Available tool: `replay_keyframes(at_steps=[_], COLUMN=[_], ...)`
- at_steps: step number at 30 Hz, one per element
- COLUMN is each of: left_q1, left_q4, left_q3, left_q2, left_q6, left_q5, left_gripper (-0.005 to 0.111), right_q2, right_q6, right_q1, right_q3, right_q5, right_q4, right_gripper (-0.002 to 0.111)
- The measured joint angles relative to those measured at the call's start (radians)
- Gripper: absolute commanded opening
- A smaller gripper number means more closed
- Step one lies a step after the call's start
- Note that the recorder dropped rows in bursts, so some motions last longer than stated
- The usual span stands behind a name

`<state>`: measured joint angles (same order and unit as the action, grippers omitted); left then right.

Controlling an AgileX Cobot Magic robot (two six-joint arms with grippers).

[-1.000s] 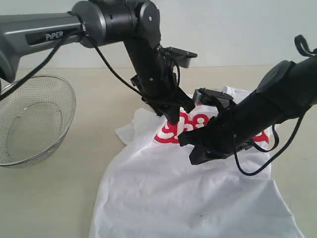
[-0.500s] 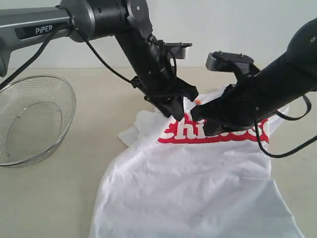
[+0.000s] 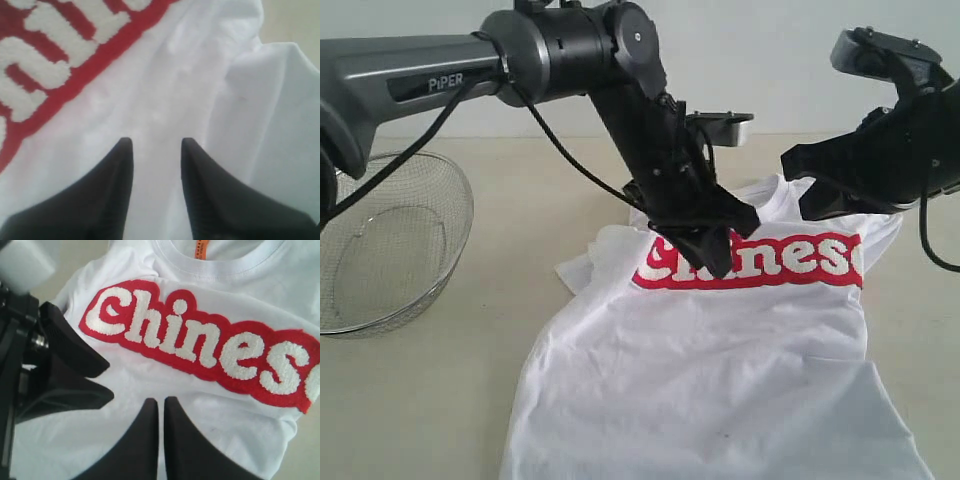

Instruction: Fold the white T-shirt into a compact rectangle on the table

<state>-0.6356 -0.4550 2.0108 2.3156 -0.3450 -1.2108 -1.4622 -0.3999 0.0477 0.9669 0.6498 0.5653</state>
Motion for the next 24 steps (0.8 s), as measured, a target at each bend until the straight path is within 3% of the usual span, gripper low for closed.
replay_keyframes(at_steps=[8, 14, 19, 24], left_q1=[-0.023, 0.004, 0.104, 0.211], left_q4=[0.015, 0.275, 0.395, 0.32], left_q3=[0.0, 0.0, 0.002, 0.002], left_q2=[0.009, -0.047, -0.108, -0.077], left_q6=[-0.016, 0.031, 0.099, 0.085], left_q5=[-0.004, -0.005, -0.001, 0.022], left_gripper=[0.031, 0.031, 0.031, 0.051], right_q2=[0.0, 0.0, 0.0, 0.0], right_q6=[0.0, 0.0, 0.0, 0.0], right_q1=[0.0, 0.0, 0.0, 0.0], right_q3=[0.0, 0.0, 0.0, 0.0], right_q5=[0.004, 0.004, 0.006, 0.008], right_q4=[0.0, 0.0, -0.002, -0.002], right_gripper=[0.0, 0.0, 0.0, 0.0])
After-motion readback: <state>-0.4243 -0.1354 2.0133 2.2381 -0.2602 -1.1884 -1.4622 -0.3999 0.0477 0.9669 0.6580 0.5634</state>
